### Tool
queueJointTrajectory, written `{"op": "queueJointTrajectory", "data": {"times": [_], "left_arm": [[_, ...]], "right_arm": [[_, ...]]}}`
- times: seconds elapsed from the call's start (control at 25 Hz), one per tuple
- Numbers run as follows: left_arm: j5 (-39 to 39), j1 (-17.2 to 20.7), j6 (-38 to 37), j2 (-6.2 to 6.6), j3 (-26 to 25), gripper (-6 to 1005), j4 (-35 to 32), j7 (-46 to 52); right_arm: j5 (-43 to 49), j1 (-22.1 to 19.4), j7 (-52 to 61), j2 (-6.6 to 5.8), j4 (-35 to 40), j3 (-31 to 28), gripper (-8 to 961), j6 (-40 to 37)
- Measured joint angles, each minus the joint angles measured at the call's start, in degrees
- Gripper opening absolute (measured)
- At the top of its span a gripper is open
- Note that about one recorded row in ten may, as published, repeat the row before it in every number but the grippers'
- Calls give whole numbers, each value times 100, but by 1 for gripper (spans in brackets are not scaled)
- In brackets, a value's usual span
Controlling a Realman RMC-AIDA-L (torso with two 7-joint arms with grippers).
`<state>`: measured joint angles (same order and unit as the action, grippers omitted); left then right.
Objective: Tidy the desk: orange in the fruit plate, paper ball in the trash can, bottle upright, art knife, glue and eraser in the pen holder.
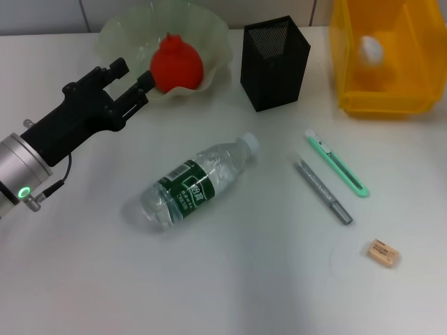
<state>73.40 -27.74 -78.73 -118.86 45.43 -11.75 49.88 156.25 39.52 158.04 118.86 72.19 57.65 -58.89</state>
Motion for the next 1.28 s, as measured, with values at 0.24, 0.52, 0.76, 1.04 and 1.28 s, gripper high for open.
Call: {"op": "queueJointTrajectory", "data": {"times": [0.24,0.52,0.76,1.04,1.28], "left_arm": [[82,-115,86,30,532,610,-239,411],[381,-139,931,59,1985,610,-1580,1947],[1461,-411,1411,34,2070,611,-2183,2981],[2780,-917,1513,29,2083,611,-2363,4083],[3582,-1192,1439,25,2352,611,-2761,5266]], "right_arm": [[-1265,-292,-819,7,-11,-8,711,-135],[-5348,-1105,-3664,-110,-999,-500,763,-425],[-6777,-1217,-6365,-325,-3021,-1625,763,-1763],[-6814,-1363,-8296,-121,-4191,-2696,763,-2105],[-6864,-1244,-9095,-11,-4719,-3063,762,-2015]]}}
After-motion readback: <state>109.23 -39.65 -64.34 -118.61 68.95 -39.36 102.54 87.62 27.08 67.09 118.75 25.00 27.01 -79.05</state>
